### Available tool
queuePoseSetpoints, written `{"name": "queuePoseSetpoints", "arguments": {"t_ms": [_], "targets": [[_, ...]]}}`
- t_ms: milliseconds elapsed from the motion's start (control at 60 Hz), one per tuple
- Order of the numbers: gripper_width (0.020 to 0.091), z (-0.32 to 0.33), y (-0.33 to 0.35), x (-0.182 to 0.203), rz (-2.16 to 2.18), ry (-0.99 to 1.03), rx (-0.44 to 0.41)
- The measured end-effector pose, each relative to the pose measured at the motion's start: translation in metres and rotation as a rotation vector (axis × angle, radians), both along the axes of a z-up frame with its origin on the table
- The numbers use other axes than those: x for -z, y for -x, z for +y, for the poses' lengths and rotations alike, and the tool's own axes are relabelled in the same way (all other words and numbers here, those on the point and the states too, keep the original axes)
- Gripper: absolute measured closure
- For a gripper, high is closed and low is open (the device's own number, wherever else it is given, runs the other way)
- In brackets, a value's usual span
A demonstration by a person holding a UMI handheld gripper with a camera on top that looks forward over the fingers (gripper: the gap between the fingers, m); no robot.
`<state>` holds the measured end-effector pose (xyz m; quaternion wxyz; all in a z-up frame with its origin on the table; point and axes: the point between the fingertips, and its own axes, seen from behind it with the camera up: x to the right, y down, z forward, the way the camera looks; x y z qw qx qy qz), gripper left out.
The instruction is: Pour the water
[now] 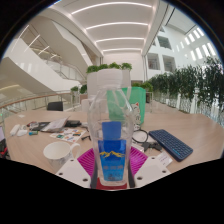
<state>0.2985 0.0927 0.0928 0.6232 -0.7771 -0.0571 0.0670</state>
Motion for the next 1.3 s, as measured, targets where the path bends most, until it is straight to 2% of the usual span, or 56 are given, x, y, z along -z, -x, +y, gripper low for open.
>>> {"name": "queuePoseSetpoints", "arguments": {"t_ms": [83, 233, 367, 500, 533, 550, 600, 633, 750, 833, 967, 1050, 1200, 1300], "targets": [[0.0674, -0.006, -0.002, 0.006, -0.024, 0.021, -0.027], [0.0664, -0.008, 0.008, 0.049, -0.012, 0.087, -0.046], [0.0651, -0.010, 0.013, 0.052, -0.029, 0.109, -0.063], [0.0560, -0.017, 0.007, 0.057, -0.038, 0.161, -0.028], [0.0502, -0.023, 0.003, 0.056, -0.050, 0.177, -0.016], [0.0447, -0.022, 0.004, 0.057, -0.053, 0.183, -0.016], [0.0303, -0.034, 0.001, 0.048, -0.057, 0.193, -0.014], [0.0262, -0.040, 0.003, 0.042, -0.057, 0.196, -0.013], [0.0268, -0.084, -0.005, 0.013, -0.080, 0.203, 0.000], [0.0269, -0.125, -0.014, -0.011, -0.094, 0.205, 0.046], [0.0273, -0.209, -0.010, -0.066, -0.062, 0.202, 0.086], [0.0271, -0.259, -0.008, -0.099, -0.024, 0.188, 0.166], [0.0276, -0.337, 0.009, -0.135, 0.000, 0.184, 0.199], [0.0277, -0.371, 0.021, -0.152, -0.016, 0.182, 0.182]]}}
